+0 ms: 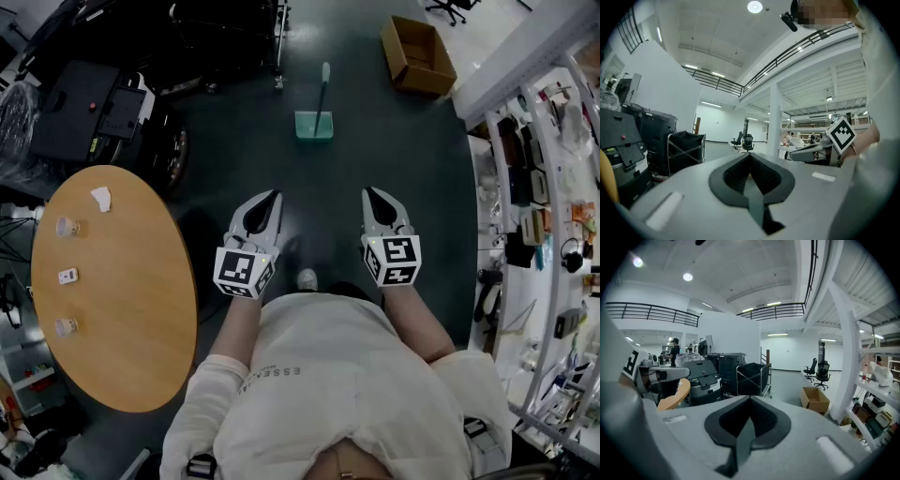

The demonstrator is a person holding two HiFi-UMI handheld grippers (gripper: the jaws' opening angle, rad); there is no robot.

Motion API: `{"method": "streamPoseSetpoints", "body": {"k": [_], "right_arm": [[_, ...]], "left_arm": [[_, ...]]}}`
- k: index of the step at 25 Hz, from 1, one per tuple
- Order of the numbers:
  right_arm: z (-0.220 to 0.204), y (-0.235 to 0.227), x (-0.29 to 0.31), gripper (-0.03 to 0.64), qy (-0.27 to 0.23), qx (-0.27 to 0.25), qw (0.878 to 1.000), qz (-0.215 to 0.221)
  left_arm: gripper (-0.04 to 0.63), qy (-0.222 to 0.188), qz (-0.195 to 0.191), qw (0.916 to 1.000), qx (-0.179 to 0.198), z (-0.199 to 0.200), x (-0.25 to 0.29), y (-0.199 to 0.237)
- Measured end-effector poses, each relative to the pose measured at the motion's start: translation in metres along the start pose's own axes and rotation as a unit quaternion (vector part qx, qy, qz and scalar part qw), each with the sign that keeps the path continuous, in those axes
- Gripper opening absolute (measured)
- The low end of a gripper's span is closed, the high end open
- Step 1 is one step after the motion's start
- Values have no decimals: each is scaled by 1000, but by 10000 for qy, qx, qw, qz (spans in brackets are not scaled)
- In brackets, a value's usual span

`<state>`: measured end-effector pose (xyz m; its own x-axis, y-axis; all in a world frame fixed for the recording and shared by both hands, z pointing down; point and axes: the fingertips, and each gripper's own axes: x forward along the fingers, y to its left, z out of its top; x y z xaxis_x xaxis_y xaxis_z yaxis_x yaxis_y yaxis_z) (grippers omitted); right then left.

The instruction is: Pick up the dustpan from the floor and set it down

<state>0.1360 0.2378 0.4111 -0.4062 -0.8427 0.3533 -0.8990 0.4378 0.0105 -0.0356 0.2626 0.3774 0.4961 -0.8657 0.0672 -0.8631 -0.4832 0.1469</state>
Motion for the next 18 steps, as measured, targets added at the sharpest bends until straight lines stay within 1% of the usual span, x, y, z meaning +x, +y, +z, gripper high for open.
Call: {"method": "streamPoseSetpoints", "body": {"k": [9, 13, 18], "right_arm": [[0, -2, 0, -8, -131, -35, 9999, -104], [5, -3, -1, -8, -207, 76, 9996, -198], [10, -4, 0, -8, -189, 3, 9995, -244]], "left_arm": [[17, -5, -8, 10000, 47, -2, -1, 2], [17, 38, 9, 10000, 18, -4, -2, 7], [17, -1, 21, 10000, -48, -2, -1, 10]]}}
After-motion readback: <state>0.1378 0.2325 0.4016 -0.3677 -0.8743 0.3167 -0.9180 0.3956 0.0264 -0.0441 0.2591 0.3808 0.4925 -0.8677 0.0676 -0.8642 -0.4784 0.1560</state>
